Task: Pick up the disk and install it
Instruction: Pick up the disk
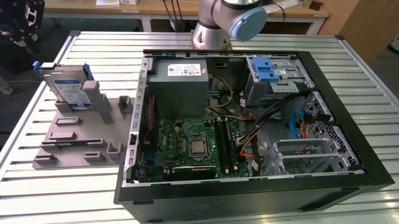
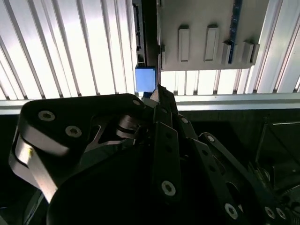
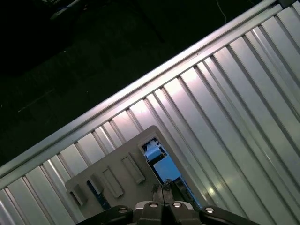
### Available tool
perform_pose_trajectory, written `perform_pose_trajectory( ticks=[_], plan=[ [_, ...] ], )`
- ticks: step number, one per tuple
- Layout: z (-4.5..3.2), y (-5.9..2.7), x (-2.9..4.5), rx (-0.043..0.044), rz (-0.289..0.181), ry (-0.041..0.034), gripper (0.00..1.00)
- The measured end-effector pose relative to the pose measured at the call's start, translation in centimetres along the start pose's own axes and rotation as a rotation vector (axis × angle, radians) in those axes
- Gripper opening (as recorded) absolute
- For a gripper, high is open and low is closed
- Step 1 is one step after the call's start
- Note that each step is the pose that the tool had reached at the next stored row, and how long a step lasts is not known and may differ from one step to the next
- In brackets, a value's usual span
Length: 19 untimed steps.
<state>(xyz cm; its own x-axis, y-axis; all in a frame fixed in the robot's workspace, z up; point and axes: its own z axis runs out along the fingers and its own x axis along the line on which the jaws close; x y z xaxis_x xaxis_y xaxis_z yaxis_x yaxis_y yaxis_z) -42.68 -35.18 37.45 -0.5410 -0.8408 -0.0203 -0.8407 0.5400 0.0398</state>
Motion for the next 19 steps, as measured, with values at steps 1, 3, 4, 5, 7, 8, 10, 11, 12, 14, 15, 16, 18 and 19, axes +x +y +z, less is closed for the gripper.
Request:
perform_pose_trajectory(
  ticks=[1, 3, 4, 5, 7, 8, 10, 11, 12, 14, 15, 16, 18, 19],
  plan=[
    [0.0, 0.0, 0.0, -0.0002, -0.013, 0.0006, 0.11],
    [0.0, 0.0, 0.0, -0.0007, -0.037, 0.0016, 0.11],
    [0.0, 0.0, 0.0, -0.001, -0.049, 0.002, 0.11],
    [0.0, 0.0, 0.0, -0.0012, -0.061, 0.0025, 0.11],
    [0.0, 0.0, 0.0, -0.0018, -0.087, 0.0036, 0.11],
    [0.0, 0.0, 0.0, -0.002, -0.101, 0.0041, 0.11],
    [0.0, 0.0, 0.0, -0.0028, -0.14, 0.0057, 0.11],
    [0.0, 0.0, 0.0, -0.0031, -0.152, 0.0062, 0.11],
    [0.0, 0.0, 0.0, -0.0033, -0.163, 0.0066, 0.11],
    [0.0, 0.0, 0.0, -0.0037, -0.185, 0.0074, 0.11],
    [0.0, 0.0, 0.0, -0.004, -0.197, 0.008, 0.11],
    [0.0, 0.01, 0.0, -0.0042, -0.208, 0.0085, 0.11],
    [0.0, 0.01, 0.0, -0.0046, -0.229, 0.0093, 0.11],
    [0.0, 0.01, 0.0, -0.0049, -0.241, 0.0097, 0.11]
  ],
)
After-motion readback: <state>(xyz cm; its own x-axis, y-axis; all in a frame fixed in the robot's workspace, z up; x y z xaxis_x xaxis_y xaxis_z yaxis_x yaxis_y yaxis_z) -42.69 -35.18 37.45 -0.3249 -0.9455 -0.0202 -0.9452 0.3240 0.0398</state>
